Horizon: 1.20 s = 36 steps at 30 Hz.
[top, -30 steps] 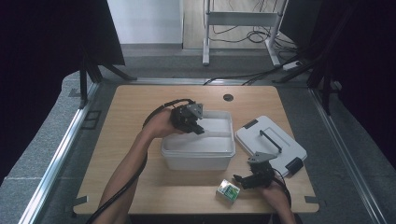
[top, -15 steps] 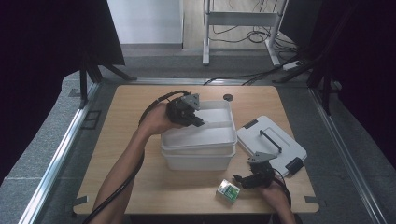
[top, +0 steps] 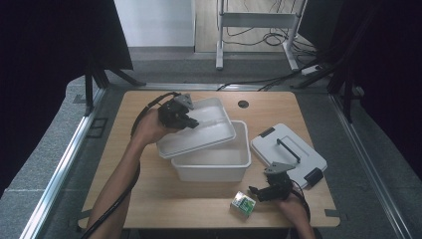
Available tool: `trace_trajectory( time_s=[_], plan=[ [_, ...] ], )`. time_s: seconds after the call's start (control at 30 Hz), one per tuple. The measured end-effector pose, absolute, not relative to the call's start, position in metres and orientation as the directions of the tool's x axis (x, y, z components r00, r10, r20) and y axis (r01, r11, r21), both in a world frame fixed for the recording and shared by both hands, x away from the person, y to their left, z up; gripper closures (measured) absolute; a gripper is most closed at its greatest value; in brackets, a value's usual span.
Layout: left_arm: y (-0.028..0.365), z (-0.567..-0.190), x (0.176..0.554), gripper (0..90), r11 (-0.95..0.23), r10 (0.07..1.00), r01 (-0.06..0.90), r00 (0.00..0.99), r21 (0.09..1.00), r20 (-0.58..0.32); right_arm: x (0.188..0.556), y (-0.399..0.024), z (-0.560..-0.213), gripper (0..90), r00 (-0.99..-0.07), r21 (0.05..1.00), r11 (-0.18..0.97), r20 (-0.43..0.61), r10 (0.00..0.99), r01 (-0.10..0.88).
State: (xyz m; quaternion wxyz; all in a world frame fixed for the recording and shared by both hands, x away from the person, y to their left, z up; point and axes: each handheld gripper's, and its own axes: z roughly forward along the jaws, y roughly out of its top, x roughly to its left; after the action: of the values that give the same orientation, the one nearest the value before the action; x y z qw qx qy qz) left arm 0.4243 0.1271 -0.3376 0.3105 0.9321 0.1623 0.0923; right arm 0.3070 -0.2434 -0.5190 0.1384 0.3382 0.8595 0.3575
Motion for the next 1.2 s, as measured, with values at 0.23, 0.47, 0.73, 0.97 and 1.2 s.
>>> trace_trajectory(
  time_s=[0.23, 0.47, 0.73, 0.97, 1.2],
  plan=[
    [0.154, -0.339, 0.426, 89.4, -0.722, 0.463, 0.328, 0.884, 0.609, 0.073, 0.307, -0.243, -0.519, 5.5, -0.732, 0.708, 0.514, 0.005, 0.681, 0.484],
    [0.179, -0.34, 0.427, 89.4, -0.683, 0.563, 0.407, 0.823, 0.607, 0.081, 0.307, -0.244, -0.519, 5.6, -0.733, 0.708, 0.515, 0.005, 0.681, 0.483],
    [0.208, -0.343, 0.426, 89.4, -0.631, 0.651, 0.48, 0.755, 0.61, 0.08, 0.307, -0.244, -0.519, 5.9, -0.733, 0.708, 0.516, 0.004, 0.68, 0.483],
    [0.234, -0.347, 0.424, 89.4, -0.592, 0.713, 0.53, 0.696, 0.607, 0.087, 0.307, -0.244, -0.519, 6.0, -0.732, 0.708, 0.515, 0.006, 0.681, 0.484],
    [0.258, -0.351, 0.419, 89.4, -0.56, 0.755, 0.567, 0.65, 0.604, 0.089, 0.307, -0.244, -0.519, 6.1, -0.732, 0.708, 0.515, 0.006, 0.681, 0.484]
  ],
)
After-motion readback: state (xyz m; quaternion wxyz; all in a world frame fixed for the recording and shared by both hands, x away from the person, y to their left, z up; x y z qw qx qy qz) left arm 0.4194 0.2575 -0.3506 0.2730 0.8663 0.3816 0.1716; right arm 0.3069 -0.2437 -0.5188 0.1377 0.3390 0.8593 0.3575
